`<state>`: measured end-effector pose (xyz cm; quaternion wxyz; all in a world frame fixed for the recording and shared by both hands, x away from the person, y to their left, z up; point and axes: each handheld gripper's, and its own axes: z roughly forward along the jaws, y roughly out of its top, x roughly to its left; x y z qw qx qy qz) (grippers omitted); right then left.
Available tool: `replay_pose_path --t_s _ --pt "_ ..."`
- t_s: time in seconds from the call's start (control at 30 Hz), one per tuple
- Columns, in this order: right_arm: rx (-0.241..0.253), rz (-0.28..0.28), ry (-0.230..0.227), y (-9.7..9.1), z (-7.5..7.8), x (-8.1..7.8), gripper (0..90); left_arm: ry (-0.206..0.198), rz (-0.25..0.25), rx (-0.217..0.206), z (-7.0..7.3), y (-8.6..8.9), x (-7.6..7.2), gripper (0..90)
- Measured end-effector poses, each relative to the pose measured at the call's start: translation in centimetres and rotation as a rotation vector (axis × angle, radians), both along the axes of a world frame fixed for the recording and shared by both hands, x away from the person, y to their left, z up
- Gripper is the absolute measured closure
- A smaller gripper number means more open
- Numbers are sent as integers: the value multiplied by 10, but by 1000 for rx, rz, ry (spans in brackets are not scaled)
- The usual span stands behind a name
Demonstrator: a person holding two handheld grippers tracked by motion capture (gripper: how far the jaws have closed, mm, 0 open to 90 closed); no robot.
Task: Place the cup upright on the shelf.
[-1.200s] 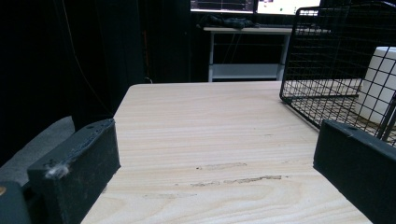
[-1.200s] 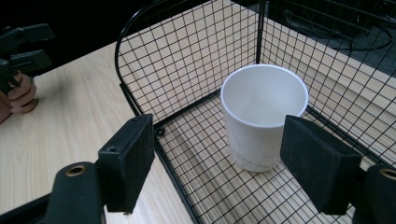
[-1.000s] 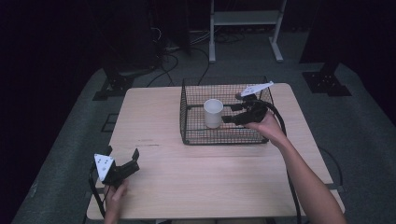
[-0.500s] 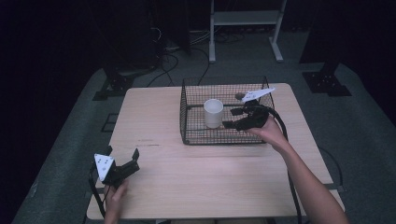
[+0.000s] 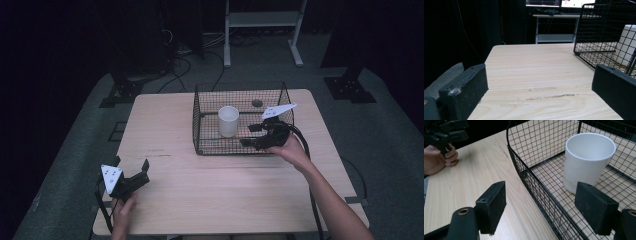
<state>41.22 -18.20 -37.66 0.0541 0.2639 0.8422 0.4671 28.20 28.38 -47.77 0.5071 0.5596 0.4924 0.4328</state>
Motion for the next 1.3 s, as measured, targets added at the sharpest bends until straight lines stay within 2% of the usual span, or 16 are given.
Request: replay_pose_path --t_s 0.17,0.67,1.0,1.17,1.3 --pt "23 -6 10 -6 -4 -5 244 1 -1 5 0 0 0 0" --pt "29 -1 8 -15 -13 -23 244 -1 -1 3 0 0 0 0" --pt "27 -3 -9 -26 -16 -41 244 1 0 7 0 0 0 0" --pt "45 -2 -7 -30 -20 -51 244 1 0 10 0 0 0 0" --pt "36 3 0 -33 -25 -57 243 0 0 8 0 0 0 0"
